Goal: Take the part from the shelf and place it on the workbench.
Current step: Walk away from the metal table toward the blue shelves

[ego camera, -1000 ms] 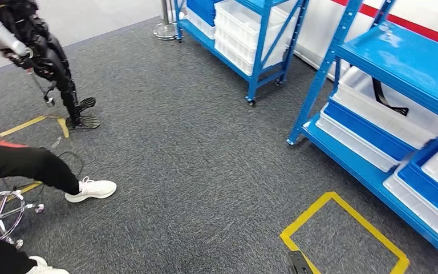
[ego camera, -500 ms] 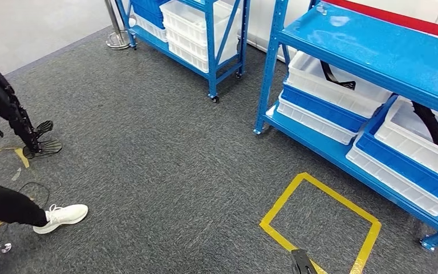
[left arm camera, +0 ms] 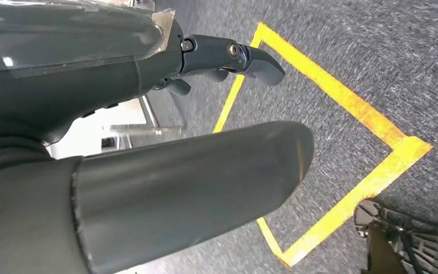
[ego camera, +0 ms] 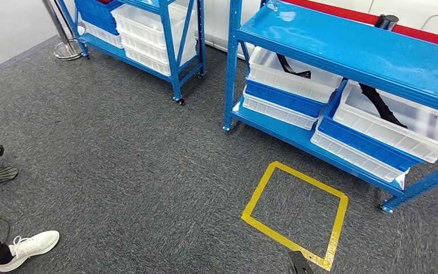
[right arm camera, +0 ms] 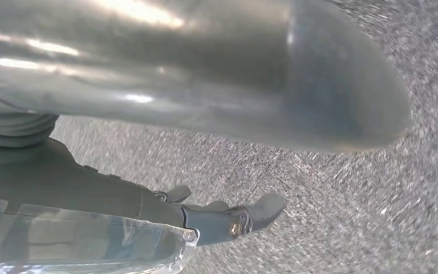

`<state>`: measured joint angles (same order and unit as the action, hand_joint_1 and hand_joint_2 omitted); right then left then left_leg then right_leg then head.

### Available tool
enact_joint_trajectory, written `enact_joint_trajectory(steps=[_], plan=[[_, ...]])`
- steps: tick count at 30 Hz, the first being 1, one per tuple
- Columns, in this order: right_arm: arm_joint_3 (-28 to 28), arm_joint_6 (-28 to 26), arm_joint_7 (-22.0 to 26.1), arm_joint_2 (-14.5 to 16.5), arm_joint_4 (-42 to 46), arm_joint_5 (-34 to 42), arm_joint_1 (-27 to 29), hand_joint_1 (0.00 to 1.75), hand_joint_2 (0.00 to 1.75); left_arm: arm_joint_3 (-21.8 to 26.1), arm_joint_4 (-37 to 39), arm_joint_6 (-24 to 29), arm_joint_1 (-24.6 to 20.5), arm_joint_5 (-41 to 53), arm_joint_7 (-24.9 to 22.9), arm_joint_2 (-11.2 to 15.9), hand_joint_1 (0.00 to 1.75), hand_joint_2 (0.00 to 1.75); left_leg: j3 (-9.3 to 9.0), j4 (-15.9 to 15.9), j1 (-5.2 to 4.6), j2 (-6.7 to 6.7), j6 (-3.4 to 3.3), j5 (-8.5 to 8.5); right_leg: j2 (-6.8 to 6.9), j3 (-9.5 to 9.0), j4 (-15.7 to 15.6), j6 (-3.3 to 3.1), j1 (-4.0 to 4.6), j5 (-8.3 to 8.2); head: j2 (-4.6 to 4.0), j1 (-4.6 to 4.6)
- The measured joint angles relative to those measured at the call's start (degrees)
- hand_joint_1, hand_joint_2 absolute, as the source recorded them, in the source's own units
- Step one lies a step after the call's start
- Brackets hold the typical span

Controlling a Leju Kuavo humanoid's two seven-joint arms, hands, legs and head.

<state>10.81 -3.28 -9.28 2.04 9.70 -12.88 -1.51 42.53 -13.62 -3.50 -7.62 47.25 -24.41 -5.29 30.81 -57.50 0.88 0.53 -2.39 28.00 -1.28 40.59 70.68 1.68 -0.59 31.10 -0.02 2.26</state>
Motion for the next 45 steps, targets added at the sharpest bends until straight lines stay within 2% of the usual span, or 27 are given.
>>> enact_joint_trajectory(steps=[2, 3, 5, 6, 8, 10, 11, 13, 15, 17, 18, 19, 21, 22, 24, 26, 28, 30, 32, 33, 34, 36, 37, 39, 41, 43, 45], plan=[[0.1, 0.0, 0.0, 0.0, 0.0, 0.0, 0.1, 0.0, 0.0, 0.0, 0.0, 0.0, 0.0, 0.0, 0.0, 0.0, 0.0, 0.0, -0.03, 0.0, -0.07, 1.65, 0.03, 0.14, 0.66, 1.61, 3.9, 0.51, -0.27, 1.04, 0.0, 0.01], [0.2, 0.0, 0.0, 0.0, 0.0, 0.0, 0.2, 0.0, 0.0, 0.0, 0.0, 0.0, 0.0, 0.0, 0.0, 0.0, 0.0, 0.0, -0.1, 0.0, -0.02, 2.35, 0.14, 0.23, 0.93, 0.73, 2.5, 1.05, -0.46, 0.32, 0.0, 0.01], [0.3, -0.1, 0.0, 0.0, 0.0, -0.1, 0.2, 0.0, 0.0, 0.0, 0.0, 0.0, 0.0, 0.0, 0.0, 0.0, 0.0, 0.0, -0.43, -0.1, 0.02, 3.63, 0.64, 0.56, 2.97, -3.85, -5.5, 2.06, -0.77, -2.3, 0.0, 0.03], [0.4, -0.1, 0.0, 0.0, 0.0, -0.1, 0.1, 0.0, 0.0, 0.0, 0.0, 0.0, 0.0, 0.0, 0.0, 0.0, 0.0, 0.0, -0.64, -0.2, -0.09, 4.22, 1.01, 0.83, 4.06, -5.95, -9.0, 2.14, -0.71, -3.35, 0.0, 0.01], [0.5, -0.2, 0.0, 0.1, 0.0, -0.1, 0.0, 0.0, 0.0, 0.0, 0.0, 0.0, 0.0, 0.0, 0.0, 0.1, 0.0, 0.0, -1.09, -0.3, -0.31, 5.26, 1.74, 1.26, 5.07, -7.85, -12.2, 1.48, -0.47, -4.13, 0.0, -0.09], [0.5, -0.2, 0.0, 0.1, 0.0, -0.2, 0.1, 0.0, 0.0, 0.0, 0.0, 0.0, -0.1, 0.1, 0.0, 0.1, 0.0, 0.0, -1.56, -0.1, -0.16, 6.12, 2.38, 1.45, 3.85, -7.81, -12.2, 0.52, -0.33, -4.28, 0.0, -0.16], [0.5, -0.2, 0.0, 0.1, 0.0, -0.2, 0.2, 0.0, 0.0, 0.0, 0.0, 0.0, -0.2, 0.1, 0.0, 0.0, 0.0, 0.0, -1.68, -0.3, 0.05, 5.61, 2.71, 1.77, 3.23, -7.81, -12.3, 0.14, -0.44, -4.36, 0.0, -0.19], [0.5, -0.2, 0.0, 0.1, 0.0, -0.3, 0.2, 0.0, 0.0, 0.0, 0.0, 0.0, -0.2, 0.1, 0.0, 0.0, 0.0, 0.0, -0.5, -3.4, 0.36, 2.86, 3.17, 4.03, 1.98, -7.96, -12.5, -0.69, -0.84, -4.56, 0.0, -0.32], [0.5, -0.3, 0.0, 0.1, 0.0, -0.4, 0.0, 0.0, 0.0, 0.0, 0.0, 0.0, -0.1, 0.1, 0.0, -0.1, 0.0, 0.0, 3.14, -10.9, 0.43, 0.16, 3.22, 7.8, 0.64, -7.93, -12.5, -1.17, -0.72, -4.59, 0.0, -0.43], [0.6, -0.3, 0.0, 0.1, 0.0, -0.4, 0.1, 0.0, 0.0, 0.0, 0.0, 0.0, 0.1, 0.1, 0.0, 0.0, 0.0, 0.0, 6.57, -16.7, 0.39, -0.55, 3.04, 9.22, -0.94, -7.98, -12.4, -1.3, -0.35, -4.58, 0.0, -0.45], [0.6, -0.3, 0.0, 0.1, 0.0, -0.5, 0.1, 0.0, 0.0, 0.0, 0.0, 0.0, 0.2, 0.1, 0.0, 0.0, 0.0, 0.0, 6.96, -16.5, 0.37, -0.69, 2.83, 8.13, -1.75, -8.07, -12.4, -1.3, -0.21, -4.57, 0.0, -0.45], [0.6, -0.3, 0.0, 0.1, 0.0, -0.5, 0.2, 0.0, 0.0, 0.0, 0.0, 0.0, 0.2, 0.1, 0.0, 0.0, 0.0, 0.0, 6.24, -14.2, 0.34, -0.89, 2.56, 6.08, -2.53, -8.2, -12.4, -1.29, -0.12, -4.57, 0.0, -0.45], [0.6, -0.3, 0.0, 0.1, 0.0, -0.5, 0.1, 0.0, 0.0, 0.0, 0.0, 0.0, 0.2, 0.1, 0.0, 0.1, 0.0, 0.0, 3.07, -6.3, 0.32, -2.86, 1.96, 1.67, -4.0, -8.37, -12.4, -1.24, 0.05, -4.56, 0.0, -0.44], [0.6, -0.3, 0.0, 0.1, 0.0, -0.5, 0.1, 0.0, 0.0, 0.0, 0.0, 0.0, 0.1, 0.2, 0.0, 0.1, 0.0, 0.0, 1.85, -3.4, 0.28, -3.87, 1.78, 0.47, -4.64, -8.31, -12.3, -1.15, 0.09, -4.58, 0.0, -0.43], [0.6, -0.3, 0.0, 0.2, 0.0, -0.5, 0.1, 0.0, 0.0, 0.0, 0.0, 0.0, 0.1, 0.2, 0.0, 0.1, 0.0, 0.0, 0.94, -1.2, -0.02, -4.78, 1.53, 0.06, -5.75, -7.95, -12.3, -0.7, 0.0, -4.71, 0.0, -0.42], [0.6, -0.3, 0.1, 0.1, 0.0, -0.5, 0.3, 0.0, 0.0, 0.0, 0.0, 0.0, -0.1, 0.2, 0.0, 0.1, 0.0, 0.0, 0.67, -0.6, -0.18, -3.44, 1.01, -0.33, -6.35, -7.4, -12.5, -0.04, -0.12, -4.86, 0.0, -0.42], [0.6, -0.3, 0.1, 0.1, 0.0, -0.5, 0.3, 0.0, 0.0, 0.0, 0.0, 0.0, -0.3, 0.3, 0.0, 0.0, 0.0, 0.0, 0.22, 0.5, -0.03, -2.01, 0.28, -0.89, -3.88, -5.98, -10.2, 0.07, 0.21, -3.57, 0.0, -0.26], [0.6, -0.3, 0.1, 0.1, 0.0, -0.5, 0.1, 0.0, 0.0, 0.0, 0.0, 0.0, -0.3, 0.5, 0.0, 0.0, 0.0, 0.0, 0.0, 1.0, -0.08, -0.34, -0.14, -1.06, -0.55, -2.71, -3.5, -0.28, 0.32, -0.4, 0.0, -0.08], [0.6, -0.3, 0.1, 0.0, 0.0, -0.5, 0.0, 0.0, 0.0, 0.0, 0.0, 0.0, -0.2, 0.7, 0.0, 0.0, 0.0, 0.0, 0.01, 1.0, -0.14, 1.35, -0.22, -0.98, 0.43, 0.42, 3.1, -0.02, 0.0, 1.85, 0.0, -0.03], [0.6, -0.3, 0.1, -0.1, 0.0, -0.6, 0.1, 0.0, 0.0, 0.0, 0.0, 0.0, -0.2, 0.7, 0.0, -0.1, 0.0, 0.0, -0.01, 1.0, -0.1, 2.1, -0.15, -0.92, 0.66, 0.54, 3.6, 0.5, -0.25, 1.73, 0.0, -0.03], [0.7, -0.3, 0.1, -0.1, 0.0, -0.6, 0.2, 0.0, 0.0, 0.0, 0.0, 0.0, -0.2, 0.8, 0.0, -0.1, 0.0, 0.0, -0.08, 0.9, -0.02, 2.78, -0.02, -0.83, 1.01, -0.52, 1.8, 1.18, -0.53, 0.8, 0.0, -0.03], [0.7, -0.3, 0.1, -0.2, 0.0, -0.8, 0.2, 0.0, 0.0, 0.0, 0.0, 0.0, -0.2, 0.8, 0.0, -0.2, 0.0, 0.0, -0.36, 0.8, 0.02, 4.06, 0.52, -0.49, 3.12, -5.22, -6.6, 2.44, -1.0, -2.11, 0.0, 0.0], [0.7, -0.3, 0.2, -0.2, 0.0, -0.8, 0.1, 0.0, 0.0, 0.0, 0.0, 0.0, -0.2, 0.8, 0.0, -0.2, 0.0, 0.0, -0.51, 0.6, -0.07, 4.62, 0.93, -0.23, 4.19, -7.24, -10.1, 2.56, -1.01, -3.24, 0.0, 0.01], [0.7, -0.3, 0.2, -0.2, 0.0, -0.9, 0.0, 0.0, 0.0, 0.0, 0.0, 0.0, -0.3, 0.8, 0.0, -0.1, 0.0, 0.0, -0.88, 0.4, -0.3, 5.67, 1.66, 0.15, 5.03, -8.96, -13.1, 1.94, -0.82, -4.16, 0.0, -0.16], [0.8, -0.3, 0.2, -0.2, 0.0, -1.0, 0.2, 0.0, 0.0, 0.0, 0.0, 0.0, -0.5, 0.9, 0.0, -0.2, 0.0, 0.0, -1.28, 0.4, 0.05, 6.29, 2.38, 0.39, 3.71, -8.74, -13.0, 0.88, -0.83, -4.35, 0.0, -0.37], [0.9, -0.3, 0.3, -0.2, 0.0, -1.0, 0.3, 0.0, 0.0, 0.0, 0.0, 0.0, -0.6, 0.8, 0.0, -0.3, 0.0, 0.0, -0.7, -1.5, 0.56, 4.04, 3.05, 2.03, 2.45, -8.73, -13.2, -0.07, -1.08, -4.55, 0.0, -0.45], [1.0, -0.4, 0.4, -0.2, 0.0, -1.2, 0.1, 0.0, 0.0, 0.0, 0.0, 0.0, -0.5, 0.8, 0.0, -0.3, 0.0, 0.0, 2.22, -7.8, 0.77, 0.64, 3.3, 5.69, 1.31, -8.78, -13.2, -0.75, -1.08, -4.72, 0.0, -0.57]])
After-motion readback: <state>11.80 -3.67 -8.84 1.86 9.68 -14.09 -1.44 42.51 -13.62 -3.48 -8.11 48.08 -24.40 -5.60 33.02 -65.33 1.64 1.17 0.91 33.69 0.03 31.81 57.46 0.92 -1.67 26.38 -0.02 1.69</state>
